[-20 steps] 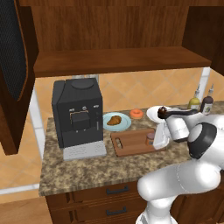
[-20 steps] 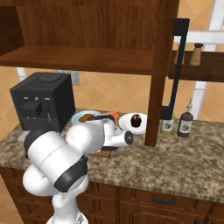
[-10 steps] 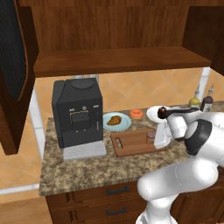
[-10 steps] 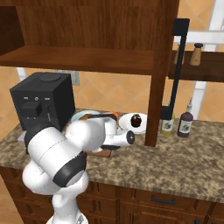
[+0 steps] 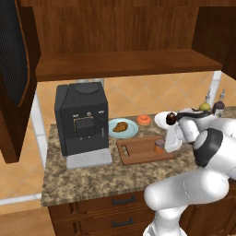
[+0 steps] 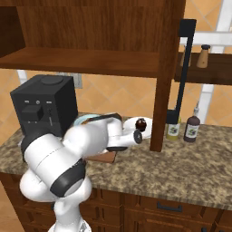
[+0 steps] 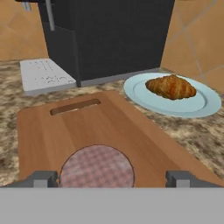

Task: From the different types of pastries on the counter, select a croissant and place it on the cutting board. Then retrieve a jar of jam from the cabinet and place it alongside the croissant on the cutting board.

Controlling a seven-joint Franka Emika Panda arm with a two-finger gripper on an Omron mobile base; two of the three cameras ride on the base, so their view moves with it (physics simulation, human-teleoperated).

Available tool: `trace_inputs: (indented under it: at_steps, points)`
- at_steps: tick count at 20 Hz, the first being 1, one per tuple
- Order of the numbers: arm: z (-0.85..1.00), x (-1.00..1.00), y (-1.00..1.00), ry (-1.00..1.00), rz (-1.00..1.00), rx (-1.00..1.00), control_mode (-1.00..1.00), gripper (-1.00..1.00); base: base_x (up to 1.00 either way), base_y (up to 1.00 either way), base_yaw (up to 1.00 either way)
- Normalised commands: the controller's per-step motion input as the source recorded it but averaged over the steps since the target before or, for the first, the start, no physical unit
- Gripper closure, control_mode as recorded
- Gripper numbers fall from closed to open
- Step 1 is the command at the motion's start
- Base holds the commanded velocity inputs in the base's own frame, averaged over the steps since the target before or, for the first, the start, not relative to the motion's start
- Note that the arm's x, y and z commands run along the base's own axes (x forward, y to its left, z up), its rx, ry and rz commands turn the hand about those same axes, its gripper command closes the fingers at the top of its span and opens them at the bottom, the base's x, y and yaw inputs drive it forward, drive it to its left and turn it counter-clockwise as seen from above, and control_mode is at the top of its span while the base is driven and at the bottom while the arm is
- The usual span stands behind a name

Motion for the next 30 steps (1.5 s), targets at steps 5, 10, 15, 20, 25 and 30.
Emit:
trace_inputs:
  at_steps: [5,10,15,20,25,30]
  points:
    - [0.17,-0.28,0.04,0.03,-0.01,-0.01,-1.00,-1.00,0.00,0.00,0.00]
    - [0.00,-0.20,0.35,0.00,-0.10,0.00,-1.00,-1.00,0.00,0.00,0.00]
    - [0.25,-0.07,0.23,0.05,-0.20,0.00,-1.00,-1.00,0.00,0.00,0.00]
    - [0.85,0.09,0.04,0.28,-0.22,-0.07,-1.00,-1.00,0.00,0.00,0.00]
    - [0.30,0.12,0.26,0.14,-0.14,-0.04,-1.00,-1.00,0.00,0.00,0.00]
    - [-0.04,0.11,0.36,0.00,-0.07,0.00,-1.00,-1.00,0.00,0.00,0.00]
